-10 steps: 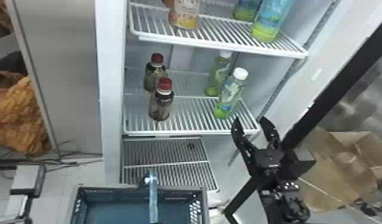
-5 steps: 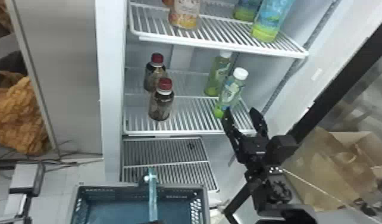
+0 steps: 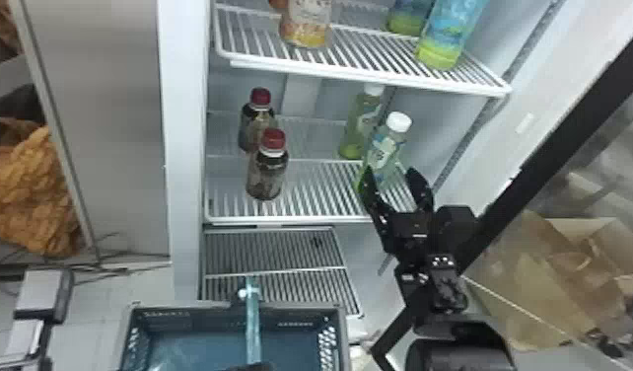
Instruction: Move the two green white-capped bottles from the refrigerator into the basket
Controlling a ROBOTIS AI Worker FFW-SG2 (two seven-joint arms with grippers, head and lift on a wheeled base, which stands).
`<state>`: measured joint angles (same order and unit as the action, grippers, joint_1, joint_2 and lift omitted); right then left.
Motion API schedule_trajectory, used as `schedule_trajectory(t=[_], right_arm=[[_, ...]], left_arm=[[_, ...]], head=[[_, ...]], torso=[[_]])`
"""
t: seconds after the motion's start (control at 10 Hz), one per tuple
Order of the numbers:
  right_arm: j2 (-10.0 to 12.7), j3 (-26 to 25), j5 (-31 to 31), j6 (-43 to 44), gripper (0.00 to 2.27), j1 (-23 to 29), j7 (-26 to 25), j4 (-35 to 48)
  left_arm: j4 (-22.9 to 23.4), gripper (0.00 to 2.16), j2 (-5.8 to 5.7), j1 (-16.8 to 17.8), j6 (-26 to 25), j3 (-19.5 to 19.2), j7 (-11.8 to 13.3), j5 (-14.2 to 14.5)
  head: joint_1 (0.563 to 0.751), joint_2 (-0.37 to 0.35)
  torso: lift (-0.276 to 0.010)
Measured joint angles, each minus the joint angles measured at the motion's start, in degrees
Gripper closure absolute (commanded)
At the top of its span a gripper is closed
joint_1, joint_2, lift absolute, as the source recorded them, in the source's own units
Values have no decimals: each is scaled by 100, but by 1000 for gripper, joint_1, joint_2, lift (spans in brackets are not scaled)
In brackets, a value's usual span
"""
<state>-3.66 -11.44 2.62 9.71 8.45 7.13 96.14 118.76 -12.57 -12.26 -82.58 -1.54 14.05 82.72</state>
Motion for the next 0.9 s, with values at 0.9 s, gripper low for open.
schedule_trajectory(t=[0.9], right_arm=[[-67,281,25,83,81,-743,-327,-689]], left_arm=[[0,1159,0,43,24,6,1,0]], head=[[695,-350]], torso=[[-263]])
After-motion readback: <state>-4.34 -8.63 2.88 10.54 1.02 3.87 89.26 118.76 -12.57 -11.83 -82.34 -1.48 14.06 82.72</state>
